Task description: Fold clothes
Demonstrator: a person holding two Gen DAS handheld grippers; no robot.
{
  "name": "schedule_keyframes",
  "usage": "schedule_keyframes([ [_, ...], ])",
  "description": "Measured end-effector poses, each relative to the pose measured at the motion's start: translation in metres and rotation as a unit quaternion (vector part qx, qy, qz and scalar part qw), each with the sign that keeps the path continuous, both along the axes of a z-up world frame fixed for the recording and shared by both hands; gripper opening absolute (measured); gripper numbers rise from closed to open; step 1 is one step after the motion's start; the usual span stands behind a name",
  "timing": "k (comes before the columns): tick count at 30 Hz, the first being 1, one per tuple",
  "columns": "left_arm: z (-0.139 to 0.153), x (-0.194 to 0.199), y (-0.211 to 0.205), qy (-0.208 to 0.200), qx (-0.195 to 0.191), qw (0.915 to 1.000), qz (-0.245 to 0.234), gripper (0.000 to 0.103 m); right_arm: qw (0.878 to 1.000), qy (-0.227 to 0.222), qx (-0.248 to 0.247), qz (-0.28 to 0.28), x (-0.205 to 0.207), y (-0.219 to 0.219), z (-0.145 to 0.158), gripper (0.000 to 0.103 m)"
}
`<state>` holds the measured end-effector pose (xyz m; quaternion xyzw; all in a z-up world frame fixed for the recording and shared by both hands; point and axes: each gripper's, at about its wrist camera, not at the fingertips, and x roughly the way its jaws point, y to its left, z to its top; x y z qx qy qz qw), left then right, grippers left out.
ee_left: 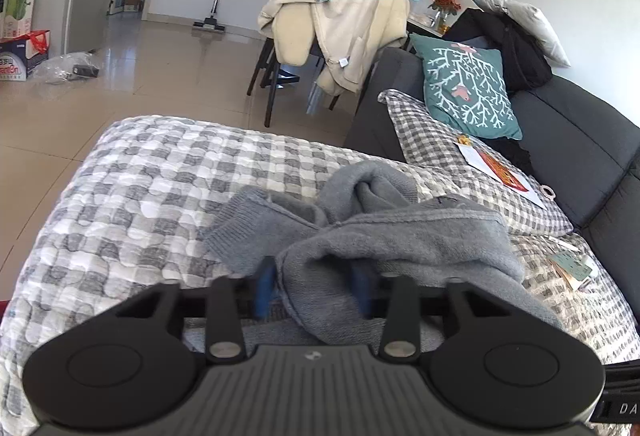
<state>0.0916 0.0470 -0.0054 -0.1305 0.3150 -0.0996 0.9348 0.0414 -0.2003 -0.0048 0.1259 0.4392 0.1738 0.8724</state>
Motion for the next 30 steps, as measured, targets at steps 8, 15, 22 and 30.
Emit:
schedule_keyframes([
  [8, 0.022, -0.030, -0.006, -0.037, -0.035, 0.9973, -0.053, 0.007, 0.996, -0.009, 0.053, -0.076, 0.004, -0.032, 0.009, 0.039],
  [15, 0.028, -0.070, -0.026, -0.030, -0.043, 0.9835, -0.173, 0.007, 0.987, -0.014, 0.103, -0.121, 0.006, -0.048, 0.013, 0.048],
  [22, 0.017, -0.107, -0.063, -0.029, 0.001, 0.9575, -0.287, 0.007, 0.981, -0.016, 0.134, -0.140, 0.013, -0.051, 0.017, 0.058],
  [30, 0.000, -0.118, -0.079, -0.010, 0.037, 0.9454, -0.324, 0.013, 0.979, 0.006, 0.148, -0.140, 0.025, -0.041, 0.009, 0.059],
])
